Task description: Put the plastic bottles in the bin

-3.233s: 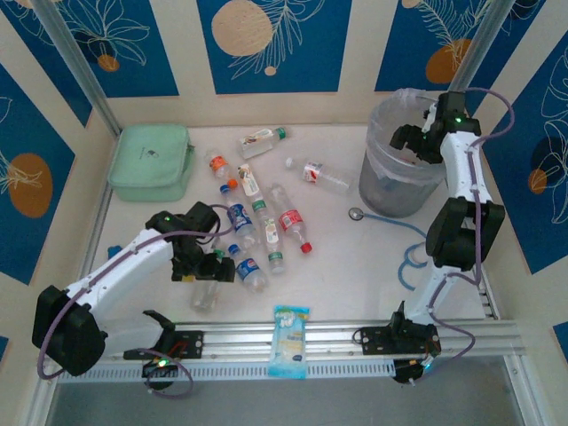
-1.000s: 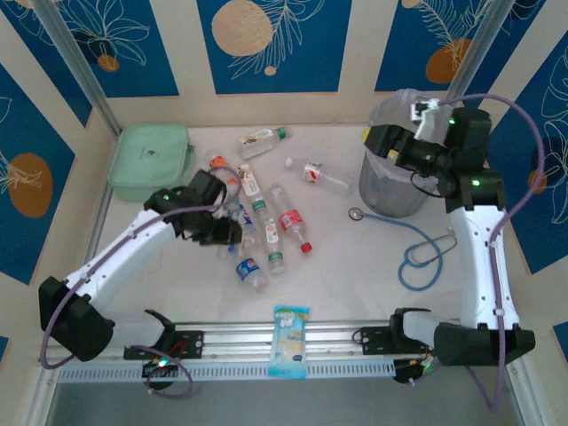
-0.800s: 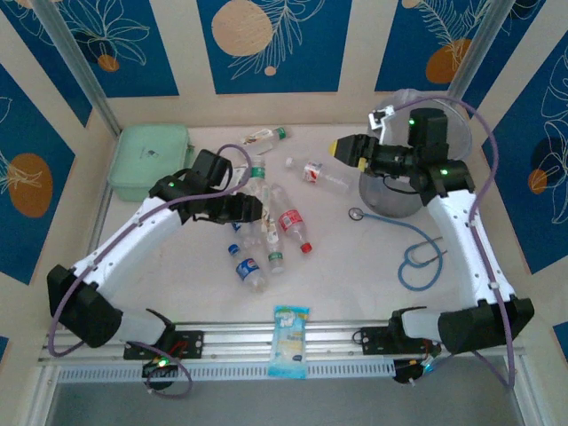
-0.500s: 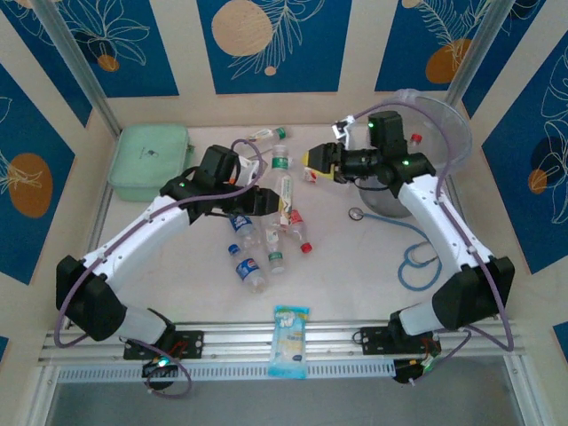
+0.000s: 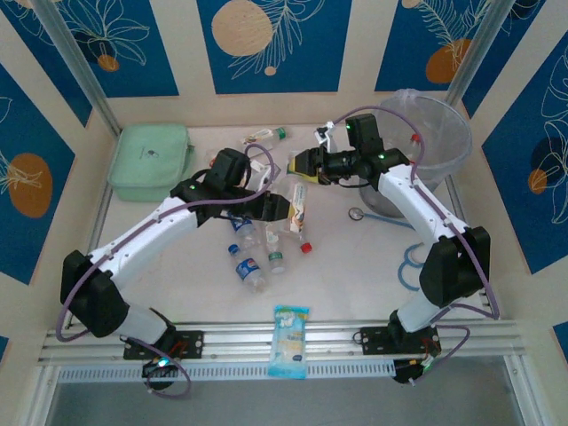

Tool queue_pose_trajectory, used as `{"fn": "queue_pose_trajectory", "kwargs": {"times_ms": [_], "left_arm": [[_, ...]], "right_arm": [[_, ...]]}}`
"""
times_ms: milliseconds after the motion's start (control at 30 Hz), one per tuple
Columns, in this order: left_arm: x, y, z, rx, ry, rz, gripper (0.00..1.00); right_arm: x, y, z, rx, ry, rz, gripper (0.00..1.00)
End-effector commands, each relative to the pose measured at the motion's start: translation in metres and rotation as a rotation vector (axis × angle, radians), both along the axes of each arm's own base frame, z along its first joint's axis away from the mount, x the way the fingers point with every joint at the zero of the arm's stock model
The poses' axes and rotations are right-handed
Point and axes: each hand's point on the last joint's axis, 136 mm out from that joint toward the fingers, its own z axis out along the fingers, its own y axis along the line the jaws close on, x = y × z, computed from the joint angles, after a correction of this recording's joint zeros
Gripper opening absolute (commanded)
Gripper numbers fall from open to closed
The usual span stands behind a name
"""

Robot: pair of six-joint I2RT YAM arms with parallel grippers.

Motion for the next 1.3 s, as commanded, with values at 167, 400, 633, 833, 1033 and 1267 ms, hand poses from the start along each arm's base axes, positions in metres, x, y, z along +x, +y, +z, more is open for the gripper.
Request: {"fn": "queue_pose_trajectory", "kwargs": {"times_ms": [167, 400, 633, 833, 1033, 1267], "left_arm": [[-0.007, -0.007, 0.009, -0.043, -0.033, -0.046, 0.35], [-0.002, -0.001, 0.020, -0.059, -0.041, 0.026, 0.74], [0.035, -0.001, 0.076, -0.259, 0.071, 0.330, 1.00], [0.050, 0.015, 0.140, -0.315, 0.044, 0.486, 0.93], [0.059, 0.029, 0.167, -0.270, -0.036, 0.544, 0.98], [0.058, 0.027, 0.189, -0.351, -0.023, 0.513, 1.00]], "right_arm": [[0.007, -0.008, 0.027, 0.000, -0.085, -0.024, 0.23], [0.014, -0.037, 0.051, -0.019, -0.143, -0.110, 0.16], [0.037, -0.097, 0.113, -0.045, -0.283, -0.301, 0.13], [0.060, -0.168, 0.173, -0.185, -0.497, -0.622, 0.09], [0.065, -0.227, 0.204, -0.400, -0.636, -0.865, 0.09], [0.072, -0.263, 0.185, -0.600, -0.579, -0.943, 0.09]]}}
